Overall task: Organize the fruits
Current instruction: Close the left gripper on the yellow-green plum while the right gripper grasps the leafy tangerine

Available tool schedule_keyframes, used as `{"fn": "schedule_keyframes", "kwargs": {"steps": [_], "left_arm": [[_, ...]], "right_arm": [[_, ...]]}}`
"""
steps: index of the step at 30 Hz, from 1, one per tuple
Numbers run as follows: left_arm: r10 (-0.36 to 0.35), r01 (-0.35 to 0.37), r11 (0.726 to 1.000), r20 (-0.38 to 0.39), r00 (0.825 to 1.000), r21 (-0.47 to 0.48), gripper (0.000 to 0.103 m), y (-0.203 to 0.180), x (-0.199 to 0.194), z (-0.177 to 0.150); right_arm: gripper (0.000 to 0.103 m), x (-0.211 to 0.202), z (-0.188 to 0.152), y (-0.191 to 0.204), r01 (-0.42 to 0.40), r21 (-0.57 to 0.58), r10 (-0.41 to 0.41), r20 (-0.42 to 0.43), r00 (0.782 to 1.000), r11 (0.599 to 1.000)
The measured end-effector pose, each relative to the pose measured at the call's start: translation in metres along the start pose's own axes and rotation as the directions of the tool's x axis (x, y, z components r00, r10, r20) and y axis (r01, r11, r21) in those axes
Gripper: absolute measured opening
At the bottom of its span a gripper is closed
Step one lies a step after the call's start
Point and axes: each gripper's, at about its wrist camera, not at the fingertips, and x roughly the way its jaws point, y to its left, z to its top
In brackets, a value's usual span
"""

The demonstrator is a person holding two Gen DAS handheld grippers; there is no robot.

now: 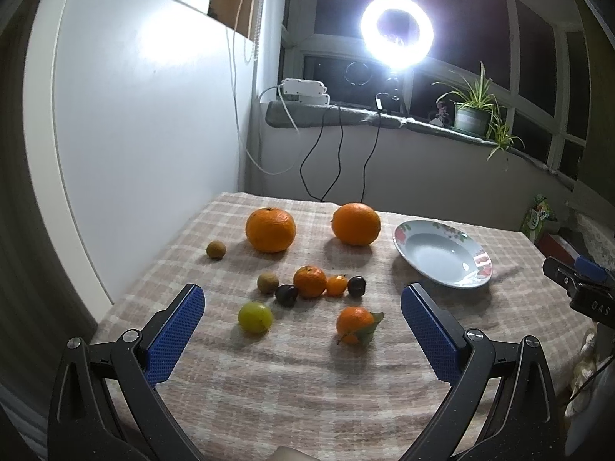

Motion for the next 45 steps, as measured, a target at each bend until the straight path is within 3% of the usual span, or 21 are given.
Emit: {"fn": "schedule_keyframes", "kwargs": {"steps": [5, 10, 17, 20, 25, 32, 37, 45], "left_arm": [[0.025, -0.026, 1.000, -0.027, 0.999, -0.018, 0.102, 0.016, 0.007, -0.006], [0.025, -0.027, 0.999, -0.062, 0.998, -0.037, 0.101, 0.032, 0.014, -0.015], [-0.031, 0.015, 0.994, -0.136, 0.990, -0.112, 0.082, 0.058, 0.039, -0.023], [-0.047, 0.024, 0.990, -0.162, 0.986, -0.142, 0.074, 0.068, 0.052, -0.025], [-0.088, 0.056, 0.983, -0.184, 0.979, -0.173, 0.064, 0.077, 0.064, -0.026], [-0.114, 0.078, 0.981, -0.200, 0.973, -0.179, 0.060, 0.079, 0.080, -0.023], [-0.127, 0.090, 0.982, -0.223, 0.967, -0.168, 0.056, 0.078, 0.090, -0.024], [-0.134, 0.096, 0.983, -0.251, 0.959, -0.159, 0.052, 0.076, 0.104, -0.024]], "right_arm": [[0.103, 0.008, -0.003, 0.013, -0.108, -0.062, 0.108, 0.008, 0.994, 0.992], [0.103, 0.024, -0.003, 0.034, -0.213, -0.107, 0.207, -0.061, 0.976, 0.971], [0.103, 0.047, -0.006, 0.080, -0.400, -0.191, 0.367, -0.185, 0.912, 0.896], [0.103, 0.064, -0.006, 0.101, -0.475, -0.205, 0.425, -0.248, 0.871, 0.856], [0.099, 0.087, -0.003, 0.126, -0.533, -0.193, 0.462, -0.318, 0.828, 0.823], [0.087, 0.116, 0.003, 0.161, -0.595, -0.186, 0.470, -0.452, 0.759, 0.782], [0.067, 0.136, -0.002, 0.175, -0.603, -0.196, 0.442, -0.516, 0.734, 0.773], [0.058, 0.147, -0.007, 0.182, -0.638, -0.159, 0.468, -0.553, 0.690, 0.754]]}}
